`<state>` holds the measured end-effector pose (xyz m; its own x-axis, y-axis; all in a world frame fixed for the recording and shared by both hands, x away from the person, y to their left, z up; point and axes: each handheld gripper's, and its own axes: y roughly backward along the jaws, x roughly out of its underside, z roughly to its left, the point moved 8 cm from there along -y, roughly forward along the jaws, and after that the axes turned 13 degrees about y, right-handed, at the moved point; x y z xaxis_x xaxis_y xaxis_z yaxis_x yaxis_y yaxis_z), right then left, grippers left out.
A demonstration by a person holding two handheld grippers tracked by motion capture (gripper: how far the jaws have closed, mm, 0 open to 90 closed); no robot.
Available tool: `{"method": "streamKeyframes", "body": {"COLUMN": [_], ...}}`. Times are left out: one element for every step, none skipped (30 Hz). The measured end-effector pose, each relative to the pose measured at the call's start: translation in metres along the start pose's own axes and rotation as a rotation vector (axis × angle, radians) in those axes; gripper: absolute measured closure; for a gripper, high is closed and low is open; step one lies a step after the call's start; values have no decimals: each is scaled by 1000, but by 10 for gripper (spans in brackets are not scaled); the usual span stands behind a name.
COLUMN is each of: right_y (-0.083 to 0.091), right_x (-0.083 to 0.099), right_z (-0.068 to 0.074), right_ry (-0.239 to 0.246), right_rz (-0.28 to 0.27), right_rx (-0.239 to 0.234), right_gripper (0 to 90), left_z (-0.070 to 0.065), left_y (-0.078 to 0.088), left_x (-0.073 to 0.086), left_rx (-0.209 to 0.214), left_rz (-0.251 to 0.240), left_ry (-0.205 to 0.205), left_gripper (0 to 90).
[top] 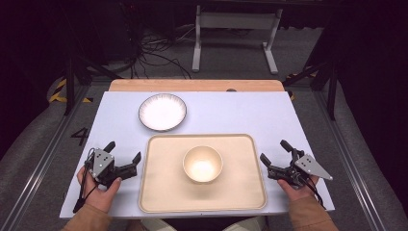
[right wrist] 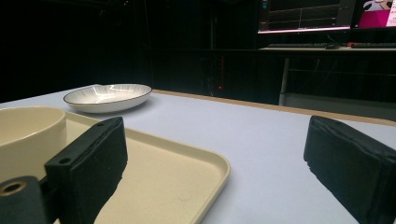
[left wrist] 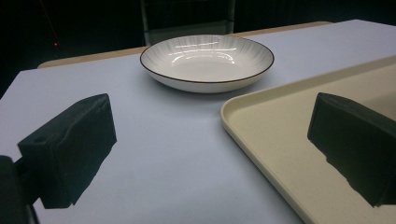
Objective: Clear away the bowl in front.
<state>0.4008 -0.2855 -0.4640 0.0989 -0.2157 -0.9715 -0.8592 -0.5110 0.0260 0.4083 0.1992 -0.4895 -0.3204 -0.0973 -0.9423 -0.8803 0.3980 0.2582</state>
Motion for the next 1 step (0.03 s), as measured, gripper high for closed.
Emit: {"method": "streamKeyframes", "body": {"right_y": [0], "right_x": [0], "right_z": [0], "right_ry": [4], "right_rz": [1], "right_rx": [-1], "right_gripper": [67], "left_z": [0], "left_y": [0], "left_x": [0], "left_rx": [2], "left_rz": [0], "left_ry": [-1], "left_gripper": [16]}}
